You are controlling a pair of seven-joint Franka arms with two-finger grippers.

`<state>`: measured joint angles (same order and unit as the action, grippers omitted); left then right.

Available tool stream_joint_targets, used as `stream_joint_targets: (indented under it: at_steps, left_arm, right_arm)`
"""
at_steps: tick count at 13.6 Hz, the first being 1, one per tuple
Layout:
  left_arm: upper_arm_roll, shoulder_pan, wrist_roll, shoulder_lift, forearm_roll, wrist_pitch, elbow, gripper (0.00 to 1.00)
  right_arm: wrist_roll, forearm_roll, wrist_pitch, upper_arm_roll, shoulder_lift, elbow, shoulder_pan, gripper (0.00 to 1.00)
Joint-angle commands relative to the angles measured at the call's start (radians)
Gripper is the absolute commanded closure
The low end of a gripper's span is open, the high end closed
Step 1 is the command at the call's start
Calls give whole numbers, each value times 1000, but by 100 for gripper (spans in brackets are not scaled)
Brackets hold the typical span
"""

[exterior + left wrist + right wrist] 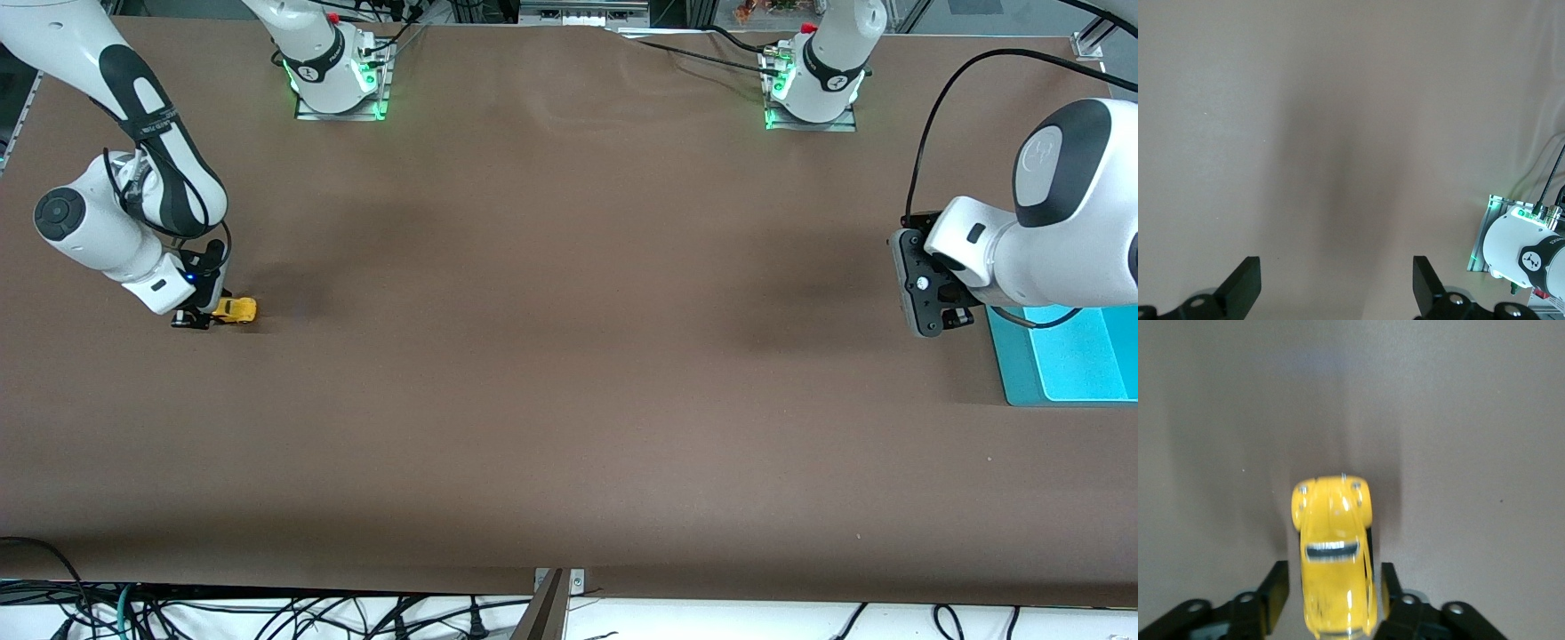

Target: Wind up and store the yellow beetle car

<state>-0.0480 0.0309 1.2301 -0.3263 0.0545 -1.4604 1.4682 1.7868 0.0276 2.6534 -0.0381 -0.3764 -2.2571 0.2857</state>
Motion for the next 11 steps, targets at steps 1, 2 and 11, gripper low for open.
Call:
stream_joint_targets:
  at_steps: [1,2,11]
  left_arm:
    - [-3,-2,25,3,-10,-43,-5,0]
    - [-3,-2,25,10,-21,-76,3,0]
    - [-1,-20,26,142,-22,-307,231,0]
  right_arm:
    - [11,-25,-104,-32,1,80,6,0]
    - [8,-25,-140,-35,2,108,4,0]
    - [-166,-12,-487,-108,183,337,0,0]
